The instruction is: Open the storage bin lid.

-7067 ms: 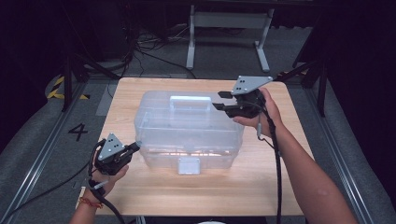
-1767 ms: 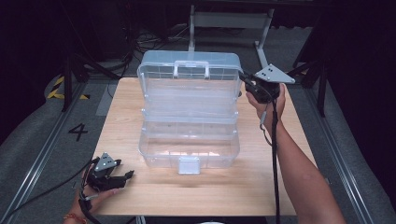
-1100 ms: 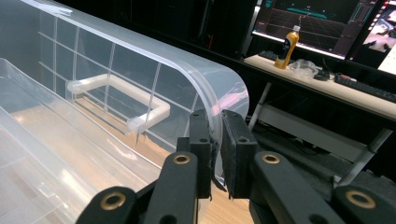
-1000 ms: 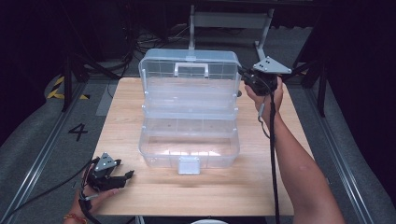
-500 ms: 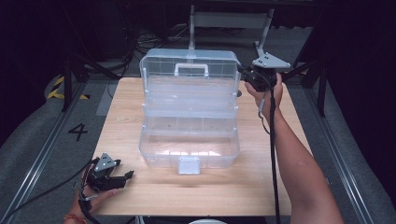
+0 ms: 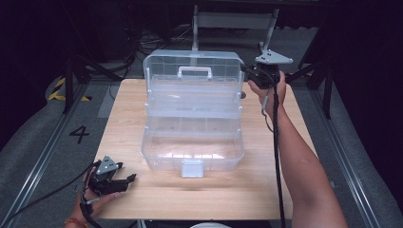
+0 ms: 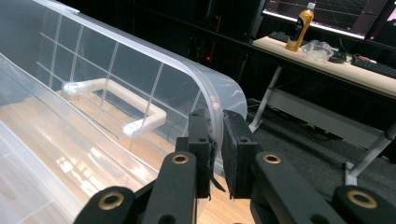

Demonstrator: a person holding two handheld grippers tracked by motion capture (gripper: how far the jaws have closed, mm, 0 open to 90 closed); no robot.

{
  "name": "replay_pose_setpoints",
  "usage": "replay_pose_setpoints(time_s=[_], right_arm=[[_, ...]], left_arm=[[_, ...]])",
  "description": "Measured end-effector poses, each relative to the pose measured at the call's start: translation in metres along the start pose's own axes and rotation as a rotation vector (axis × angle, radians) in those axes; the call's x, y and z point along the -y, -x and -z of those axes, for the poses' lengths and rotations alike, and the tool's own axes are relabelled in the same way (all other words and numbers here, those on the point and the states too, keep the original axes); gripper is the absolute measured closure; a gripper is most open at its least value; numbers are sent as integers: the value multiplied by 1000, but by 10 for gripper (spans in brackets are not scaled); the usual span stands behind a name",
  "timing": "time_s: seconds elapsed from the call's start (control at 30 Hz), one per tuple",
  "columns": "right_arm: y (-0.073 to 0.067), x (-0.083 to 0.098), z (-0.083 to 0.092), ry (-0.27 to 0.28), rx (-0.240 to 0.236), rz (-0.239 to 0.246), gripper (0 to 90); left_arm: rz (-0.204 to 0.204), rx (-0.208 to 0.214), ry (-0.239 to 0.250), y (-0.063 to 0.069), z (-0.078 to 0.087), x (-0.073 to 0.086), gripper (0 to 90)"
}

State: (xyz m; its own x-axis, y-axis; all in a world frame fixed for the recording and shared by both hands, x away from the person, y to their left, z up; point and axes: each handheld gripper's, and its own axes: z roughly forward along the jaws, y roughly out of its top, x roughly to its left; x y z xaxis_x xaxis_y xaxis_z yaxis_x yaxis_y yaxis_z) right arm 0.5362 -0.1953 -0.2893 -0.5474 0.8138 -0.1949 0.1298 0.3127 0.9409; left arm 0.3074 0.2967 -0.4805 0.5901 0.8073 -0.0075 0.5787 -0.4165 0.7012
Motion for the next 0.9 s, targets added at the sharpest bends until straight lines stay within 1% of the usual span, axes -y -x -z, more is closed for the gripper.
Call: replay_pose_setpoints(time_s=[0.1, 0.2, 0.27, 0.3, 0.5, 0.53, 0.6, 0.67, 0.73, 0.83, 0.9], right_arm=[[2, 0, -4, -1, 1, -4, 832], [5, 1, -8, -5, -4, -20, 832], [5, 1, -11, -6, 2, -12, 832], [6, 1, -12, -14, 0, -19, 832], [10, 0, -21, -37, 1, -25, 831], [12, 1, -25, -40, -8, -46, 832], [13, 2, -28, -43, -3, -49, 832], [15, 4, -32, -42, -7, -70, 833], [16, 4, -33, -47, -9, -75, 833], [18, 4, -40, -65, -4, -69, 832], [19, 5, -45, -74, -2, -75, 833]], left_arm=[[4, 3, 1, 0, 0, 0, 293], [3, 3, 0, 0, 0, 0, 291], [2, 4, 0, 0, 0, 0, 289], [1, 3, 1, 0, 0, 0, 289], [-3, 3, 0, 0, 0, 0, 288], [-2, 3, 0, 0, 0, 0, 288], [-3, 5, 0, 0, 0, 0, 287], [-4, 7, 0, 0, 0, 0, 287], [-3, 7, 0, 0, 0, 0, 285], [-3, 7, 0, 0, -1, 0, 285], [-8, 6, -1, 0, -1, 0, 282]])
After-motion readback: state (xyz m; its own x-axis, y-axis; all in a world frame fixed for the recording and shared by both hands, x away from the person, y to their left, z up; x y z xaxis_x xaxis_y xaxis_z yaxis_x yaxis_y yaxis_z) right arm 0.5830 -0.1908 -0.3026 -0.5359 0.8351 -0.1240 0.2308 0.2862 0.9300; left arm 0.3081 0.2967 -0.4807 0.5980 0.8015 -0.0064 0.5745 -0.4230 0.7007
